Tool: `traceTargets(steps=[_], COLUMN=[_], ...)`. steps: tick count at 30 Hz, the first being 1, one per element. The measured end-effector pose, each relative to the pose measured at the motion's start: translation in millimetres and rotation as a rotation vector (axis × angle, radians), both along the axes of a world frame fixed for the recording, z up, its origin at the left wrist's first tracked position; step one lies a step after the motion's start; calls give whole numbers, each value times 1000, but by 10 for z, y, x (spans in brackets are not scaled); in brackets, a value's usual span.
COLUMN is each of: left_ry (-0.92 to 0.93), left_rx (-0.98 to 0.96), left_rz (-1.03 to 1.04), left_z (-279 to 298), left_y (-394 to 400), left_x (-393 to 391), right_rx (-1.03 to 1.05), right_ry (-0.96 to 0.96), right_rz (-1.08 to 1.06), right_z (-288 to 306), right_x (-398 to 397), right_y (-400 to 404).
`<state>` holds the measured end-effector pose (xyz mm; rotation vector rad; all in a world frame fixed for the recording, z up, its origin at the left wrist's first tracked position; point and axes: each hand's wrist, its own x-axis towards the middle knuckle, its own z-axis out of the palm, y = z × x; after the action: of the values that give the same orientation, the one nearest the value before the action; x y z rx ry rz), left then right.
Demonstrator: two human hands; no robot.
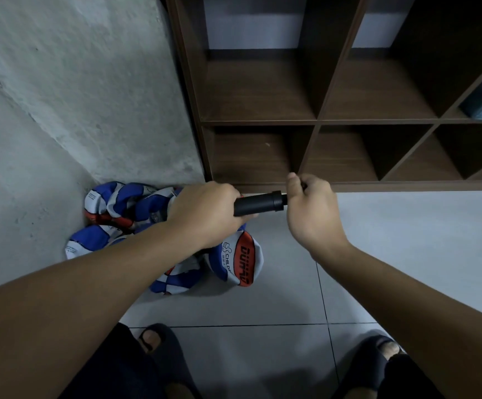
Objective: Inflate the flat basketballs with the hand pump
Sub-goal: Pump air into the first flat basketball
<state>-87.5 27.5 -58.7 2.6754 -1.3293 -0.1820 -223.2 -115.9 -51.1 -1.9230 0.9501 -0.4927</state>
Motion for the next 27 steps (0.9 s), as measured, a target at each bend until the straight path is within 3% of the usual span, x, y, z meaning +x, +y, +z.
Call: traceTargets(steps=[7, 13, 16, 22, 27], left_ry=[18, 117, 113, 102, 119], left_rx=[13, 28, 61, 59, 35], left_rz=[-49, 14, 23, 2, -24], left_z=[-21, 13, -21, 17, 62], left_y=[29, 158, 143, 59, 9], left_x=[111, 389, 380, 217, 86], right_rx=[179, 395, 364, 110, 83], right_ry=[-1, -119, -68, -100, -128], right_rz=[57, -267, -272, -223, -164], right_z=[31, 159, 112, 29, -62], right_x=[-17, -90, -119, -128, -105], right_y=[-81, -590, -669, -316, -47])
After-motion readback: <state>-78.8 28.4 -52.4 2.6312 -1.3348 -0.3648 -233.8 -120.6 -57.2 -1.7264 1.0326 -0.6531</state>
